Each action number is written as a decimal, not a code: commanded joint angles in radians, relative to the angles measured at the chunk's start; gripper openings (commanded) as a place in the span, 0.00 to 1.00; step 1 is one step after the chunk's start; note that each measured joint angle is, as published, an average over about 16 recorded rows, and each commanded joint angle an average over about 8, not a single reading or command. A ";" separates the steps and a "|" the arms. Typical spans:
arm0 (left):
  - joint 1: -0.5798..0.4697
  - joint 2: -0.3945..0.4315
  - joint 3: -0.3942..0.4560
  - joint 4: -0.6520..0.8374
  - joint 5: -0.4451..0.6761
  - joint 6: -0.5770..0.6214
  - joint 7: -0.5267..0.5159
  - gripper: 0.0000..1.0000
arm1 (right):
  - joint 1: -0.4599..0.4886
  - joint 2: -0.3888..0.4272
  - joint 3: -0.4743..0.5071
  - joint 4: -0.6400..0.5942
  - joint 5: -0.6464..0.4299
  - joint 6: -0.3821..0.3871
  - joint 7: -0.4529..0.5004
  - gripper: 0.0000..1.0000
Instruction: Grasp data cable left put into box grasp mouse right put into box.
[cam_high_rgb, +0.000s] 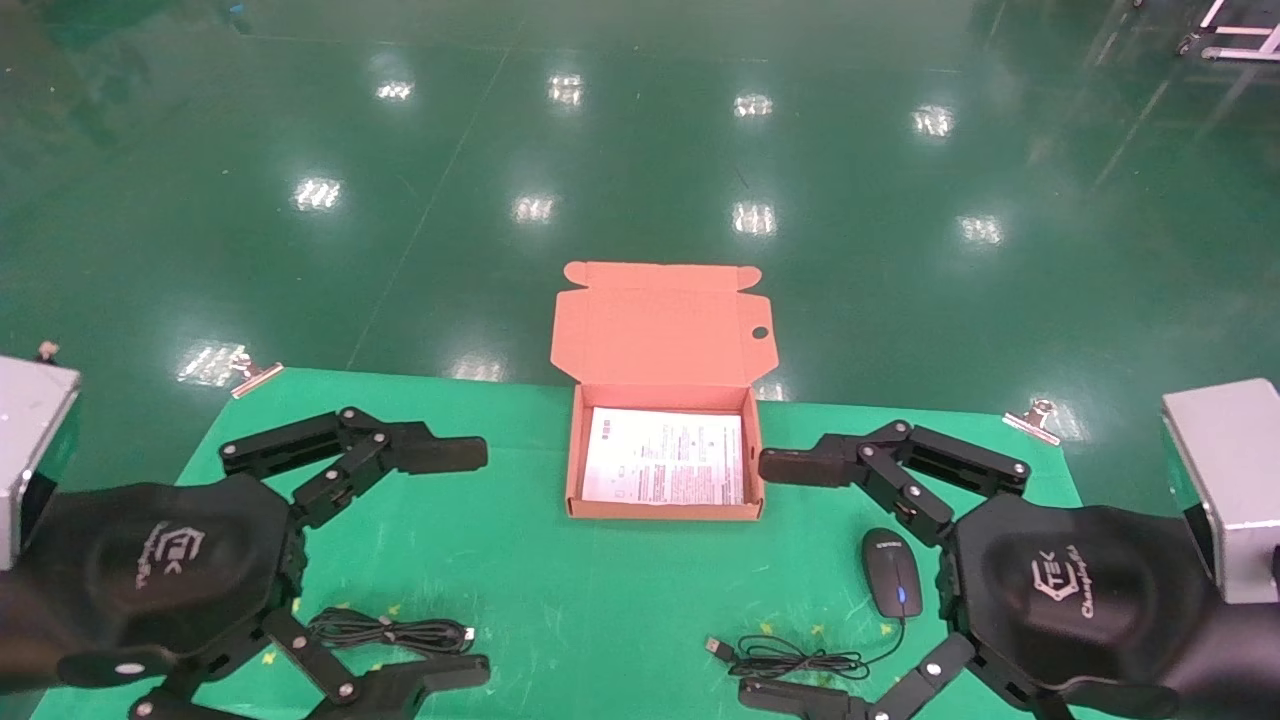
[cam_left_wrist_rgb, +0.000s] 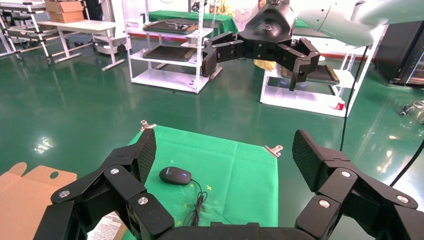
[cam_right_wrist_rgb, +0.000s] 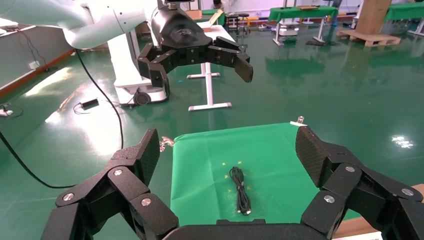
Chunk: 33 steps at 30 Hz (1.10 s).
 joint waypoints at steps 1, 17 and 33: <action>0.000 0.000 0.000 0.000 0.000 0.000 0.000 1.00 | 0.000 0.000 0.000 0.000 0.000 0.000 0.000 1.00; -0.007 -0.009 0.009 -0.004 0.022 0.007 -0.005 1.00 | 0.007 0.004 -0.003 0.002 -0.014 -0.002 -0.002 1.00; -0.211 0.013 0.194 -0.056 0.452 0.047 -0.029 1.00 | 0.289 -0.031 -0.215 0.059 -0.464 -0.075 -0.123 1.00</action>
